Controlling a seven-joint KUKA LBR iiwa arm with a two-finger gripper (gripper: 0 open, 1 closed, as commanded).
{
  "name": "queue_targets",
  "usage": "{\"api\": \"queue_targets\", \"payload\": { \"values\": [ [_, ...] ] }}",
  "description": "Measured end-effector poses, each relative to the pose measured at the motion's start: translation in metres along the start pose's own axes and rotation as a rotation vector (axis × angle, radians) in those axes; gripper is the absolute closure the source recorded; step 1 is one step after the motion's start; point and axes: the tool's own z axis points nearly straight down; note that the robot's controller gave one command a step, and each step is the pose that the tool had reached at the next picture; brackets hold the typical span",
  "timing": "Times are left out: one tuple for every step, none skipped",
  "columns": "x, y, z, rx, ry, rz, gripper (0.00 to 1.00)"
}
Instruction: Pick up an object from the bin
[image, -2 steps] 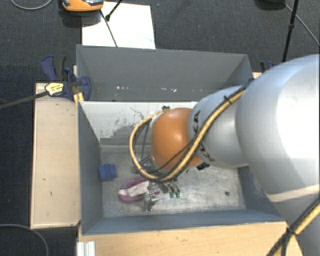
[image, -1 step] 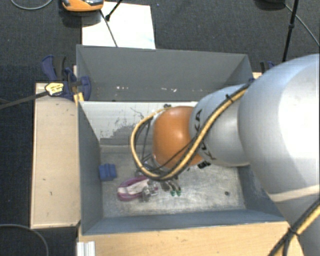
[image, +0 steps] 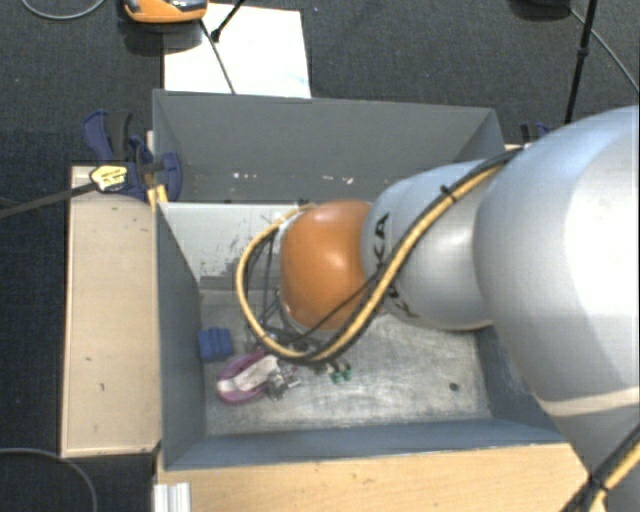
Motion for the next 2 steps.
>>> {"api": "queue_targets", "payload": {
  "values": [
    [0.001, 0.063, -0.048, 0.006, 0.006, -0.060, 1.00],
    [-0.030, 0.053, -0.060, 0.003, 0.003, 0.062, 1.00]
  ]
}}
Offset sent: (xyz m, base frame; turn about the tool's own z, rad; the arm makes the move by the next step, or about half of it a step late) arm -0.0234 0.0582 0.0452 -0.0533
